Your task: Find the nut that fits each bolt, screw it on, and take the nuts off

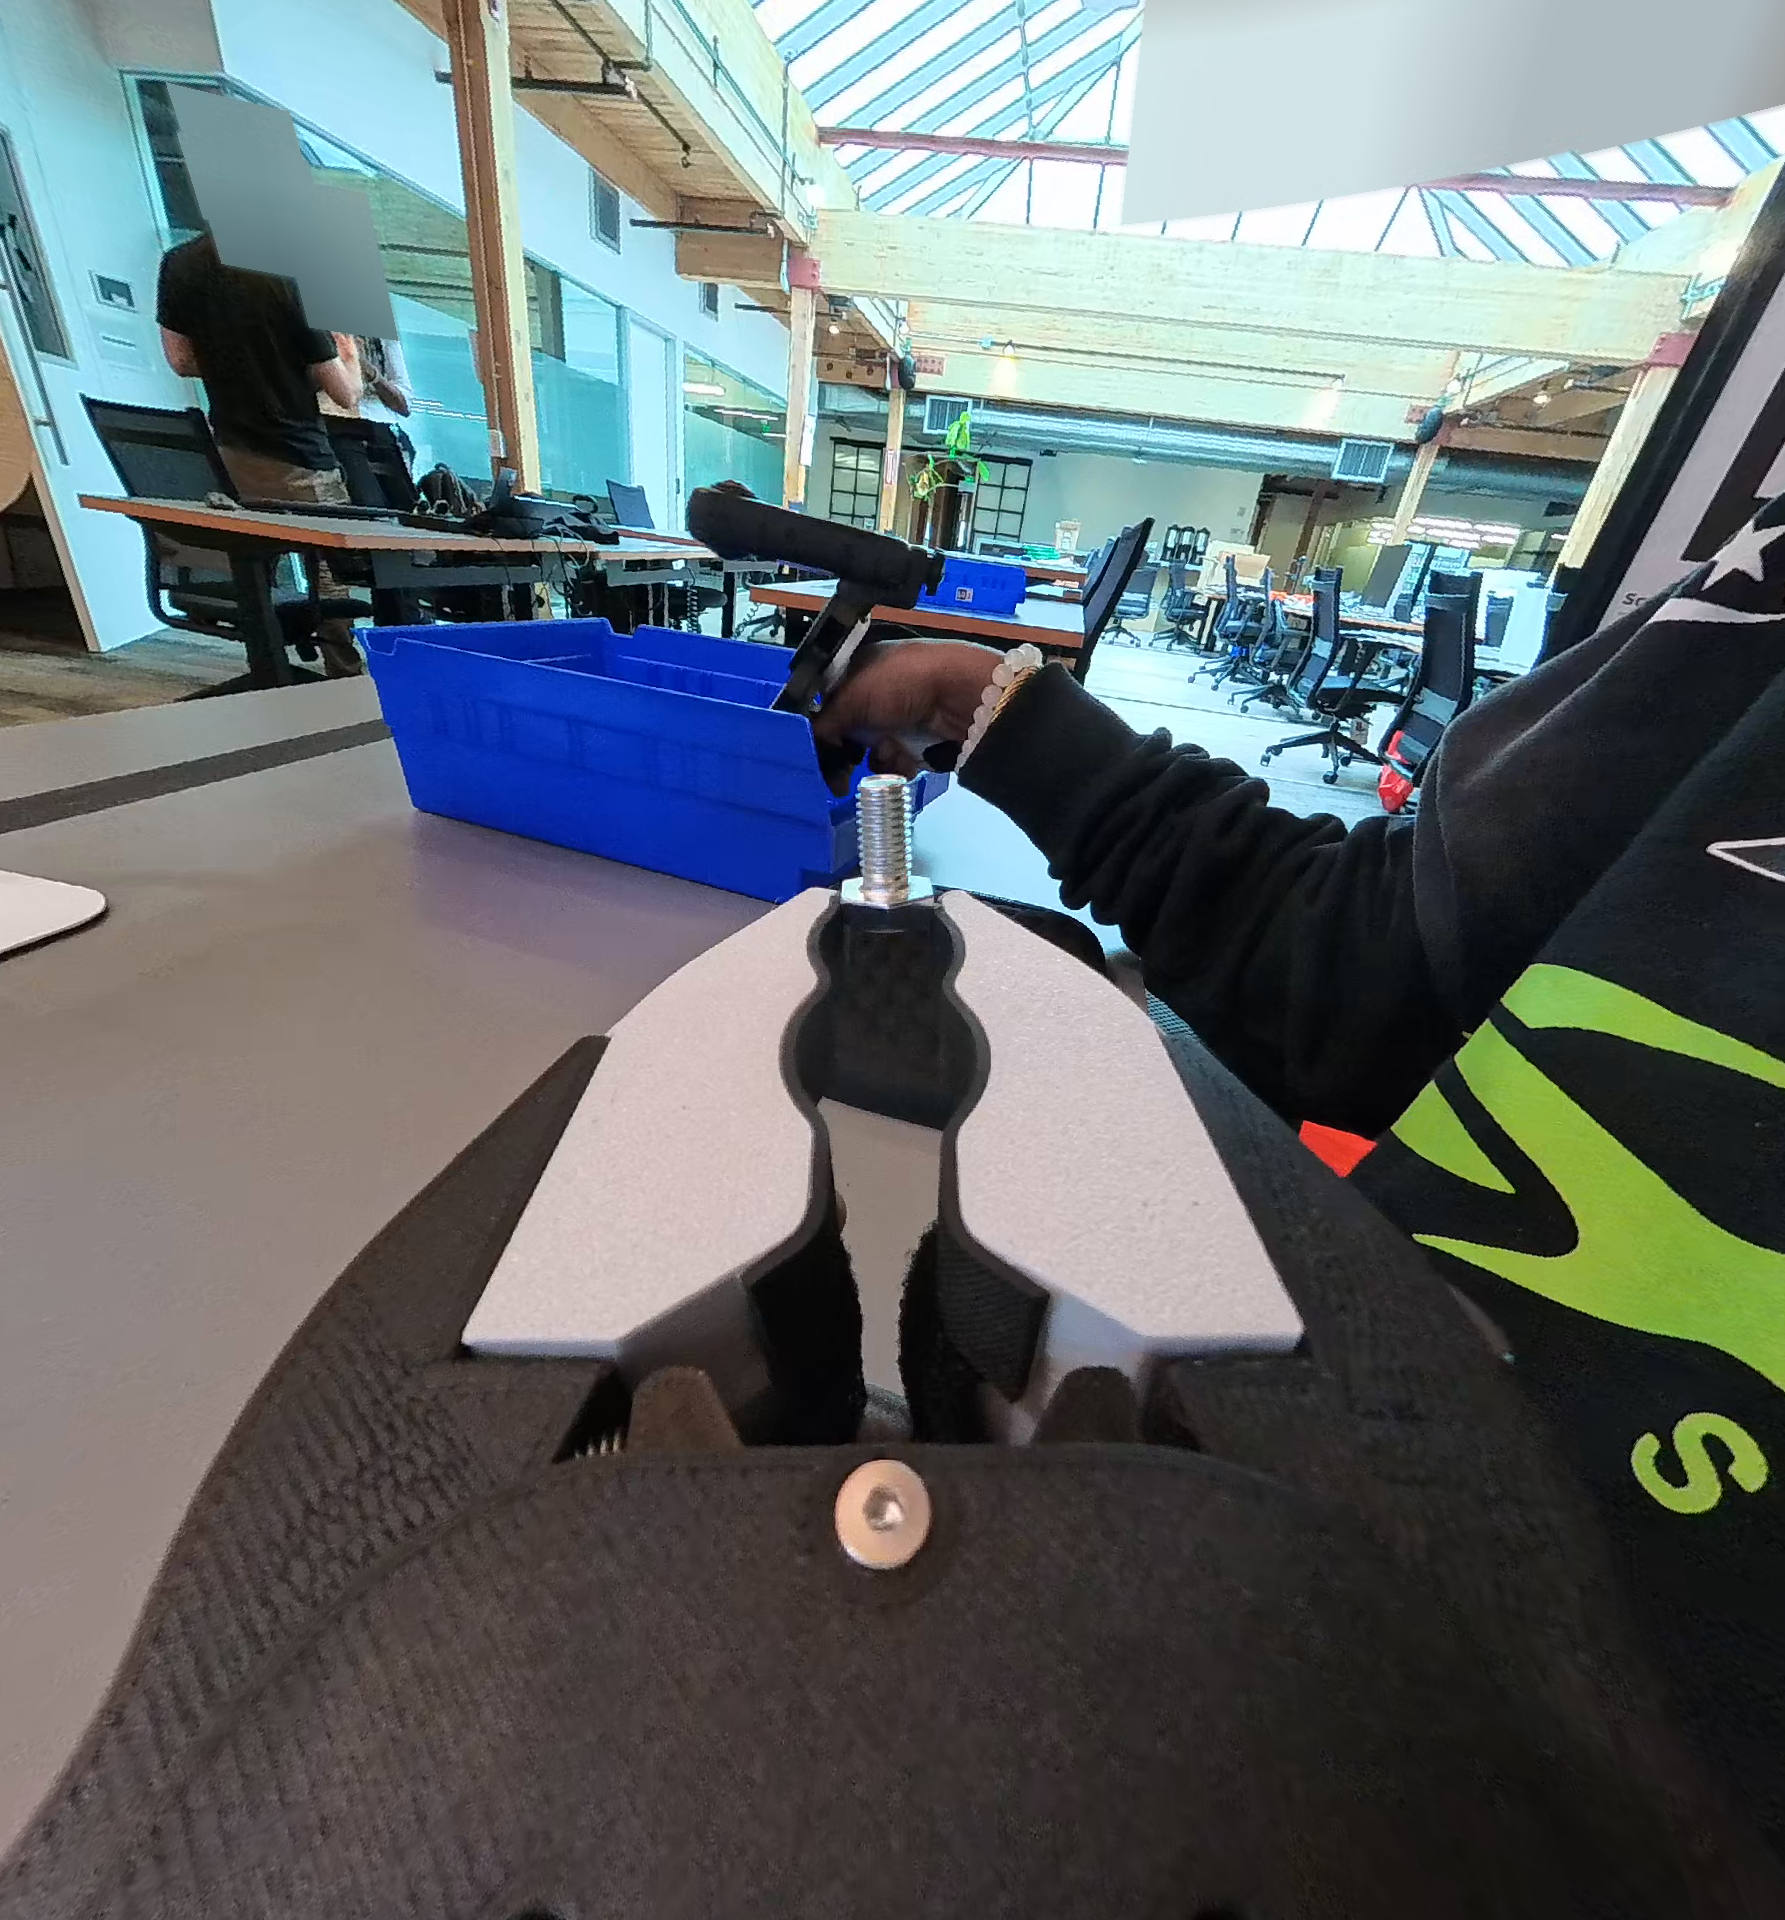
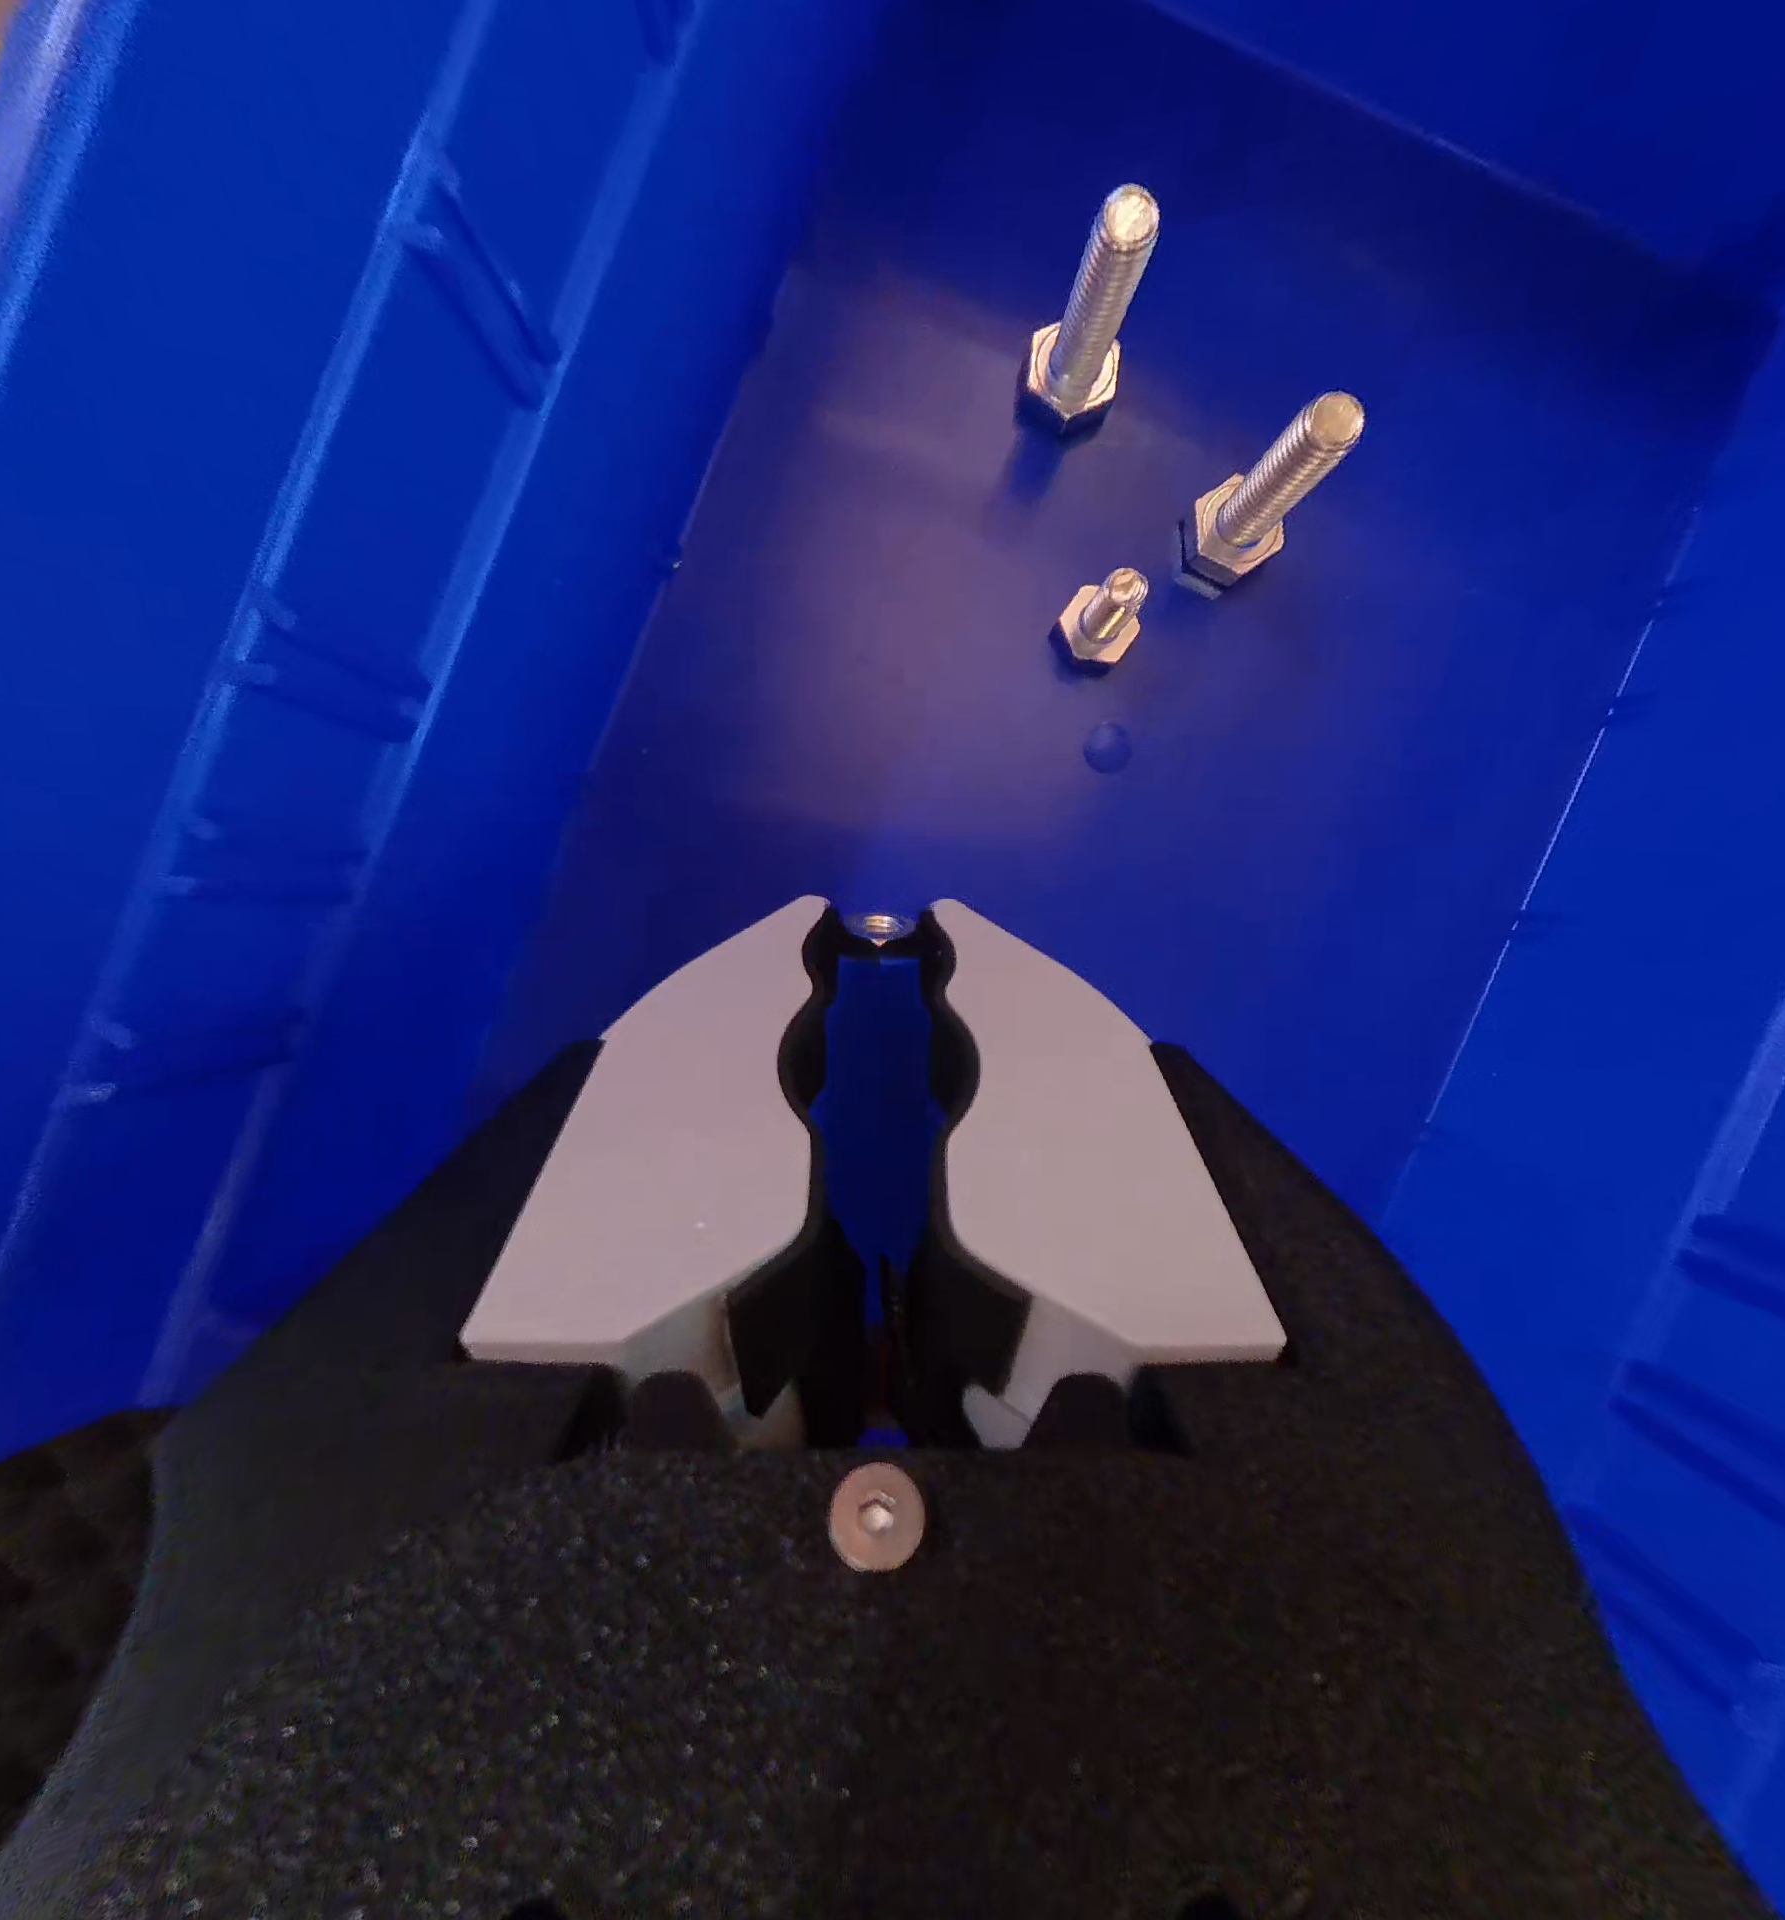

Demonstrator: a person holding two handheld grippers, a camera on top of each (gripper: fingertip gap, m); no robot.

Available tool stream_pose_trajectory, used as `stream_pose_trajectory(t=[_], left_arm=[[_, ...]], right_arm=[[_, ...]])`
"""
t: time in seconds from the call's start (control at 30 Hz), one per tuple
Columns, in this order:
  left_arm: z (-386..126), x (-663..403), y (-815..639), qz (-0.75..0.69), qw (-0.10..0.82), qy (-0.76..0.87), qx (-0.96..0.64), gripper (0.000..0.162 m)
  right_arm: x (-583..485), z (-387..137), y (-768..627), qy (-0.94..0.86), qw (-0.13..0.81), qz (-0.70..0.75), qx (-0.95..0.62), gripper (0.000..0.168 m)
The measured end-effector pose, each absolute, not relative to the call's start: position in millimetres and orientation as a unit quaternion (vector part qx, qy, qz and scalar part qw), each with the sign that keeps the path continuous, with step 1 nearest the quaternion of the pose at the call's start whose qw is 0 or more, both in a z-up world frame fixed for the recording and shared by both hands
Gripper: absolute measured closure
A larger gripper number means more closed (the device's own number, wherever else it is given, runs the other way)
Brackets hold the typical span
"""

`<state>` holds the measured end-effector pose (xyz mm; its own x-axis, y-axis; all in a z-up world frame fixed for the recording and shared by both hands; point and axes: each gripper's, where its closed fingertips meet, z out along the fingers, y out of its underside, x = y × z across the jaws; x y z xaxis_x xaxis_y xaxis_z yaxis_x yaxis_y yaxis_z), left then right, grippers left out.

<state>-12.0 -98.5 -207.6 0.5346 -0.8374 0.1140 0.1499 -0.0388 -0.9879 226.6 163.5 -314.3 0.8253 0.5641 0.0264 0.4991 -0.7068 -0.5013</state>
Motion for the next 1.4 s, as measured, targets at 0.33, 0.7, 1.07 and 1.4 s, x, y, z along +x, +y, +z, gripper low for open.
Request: stream_pose_trajectory(t=[0.33, 0.7, 1.07, 1.4], left_arm=[[-207.3, -12.6, -98.4, -0.390, 0.633, 0.282, -0.606, 0.147], [-209.4, -12.0, -96.4, -0.387, 0.630, 0.280, -0.613, 0.147], [-211.2, -10.0, -97.2, -0.381, 0.628, 0.288, -0.615, 0.147], [-212.4, -10.8, -93.0, -0.382, 0.626, 0.277, -0.622, 0.147]], right_arm=[[226.8, -298.4, 164.2, -0.269, 0.303, 0.069, -0.912, 0.152], [33.5, -154.2, -6.9, -0.508, 0.457, 0.416, -0.600, 0.149], [-32.5, -181.7, -105.3, -0.622, 0.337, 0.489, -0.509, 0.152], [-32.5, -188.9, -101.3, -0.638, 0.341, 0.466, -0.510, 0.160]])
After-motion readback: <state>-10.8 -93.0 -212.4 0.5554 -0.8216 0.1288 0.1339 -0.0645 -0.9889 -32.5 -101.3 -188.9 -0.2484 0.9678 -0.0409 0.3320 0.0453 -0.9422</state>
